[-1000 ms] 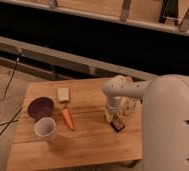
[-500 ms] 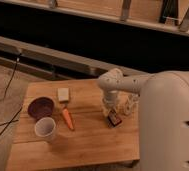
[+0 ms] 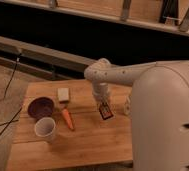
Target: Place the eraser in the ceramic cup
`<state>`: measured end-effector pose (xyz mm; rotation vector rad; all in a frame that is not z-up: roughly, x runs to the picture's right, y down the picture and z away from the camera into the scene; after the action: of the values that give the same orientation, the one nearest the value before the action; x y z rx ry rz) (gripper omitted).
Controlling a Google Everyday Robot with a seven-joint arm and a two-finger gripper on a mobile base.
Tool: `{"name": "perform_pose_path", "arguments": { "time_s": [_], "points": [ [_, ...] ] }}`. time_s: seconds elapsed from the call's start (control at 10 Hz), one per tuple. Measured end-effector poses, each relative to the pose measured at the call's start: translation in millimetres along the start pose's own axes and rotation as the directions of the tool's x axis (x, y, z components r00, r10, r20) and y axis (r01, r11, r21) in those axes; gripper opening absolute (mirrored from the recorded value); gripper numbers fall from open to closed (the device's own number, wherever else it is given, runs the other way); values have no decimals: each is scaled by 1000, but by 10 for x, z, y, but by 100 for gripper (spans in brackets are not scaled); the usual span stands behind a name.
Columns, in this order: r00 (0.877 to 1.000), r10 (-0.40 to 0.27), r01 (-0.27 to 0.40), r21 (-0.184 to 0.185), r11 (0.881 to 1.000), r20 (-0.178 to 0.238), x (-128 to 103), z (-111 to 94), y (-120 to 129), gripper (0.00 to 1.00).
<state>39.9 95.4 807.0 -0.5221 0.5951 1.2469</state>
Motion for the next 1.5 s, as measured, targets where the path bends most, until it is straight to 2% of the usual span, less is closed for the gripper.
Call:
{"name": "perform_pose_path", "arguments": {
  "time_s": [0.3, 0.6, 0.8, 1.0, 1.3, 1.5],
  "points": [
    [997, 14, -13, -16, 1000, 80, -67, -313, 441, 0],
    [986, -3, 4, -3, 1000, 165, -74, -545, 775, 0],
    [974, -51, 49, 12, 999, 220, -41, -667, 1113, 0],
    [965, -89, 88, 15, 996, 246, 14, -715, 1392, 0],
    [945, -148, 152, 9, 988, 293, 99, -868, 1778, 0],
    [921, -204, 211, 15, 977, 331, 152, -1044, 2042, 0]
  ]
}}
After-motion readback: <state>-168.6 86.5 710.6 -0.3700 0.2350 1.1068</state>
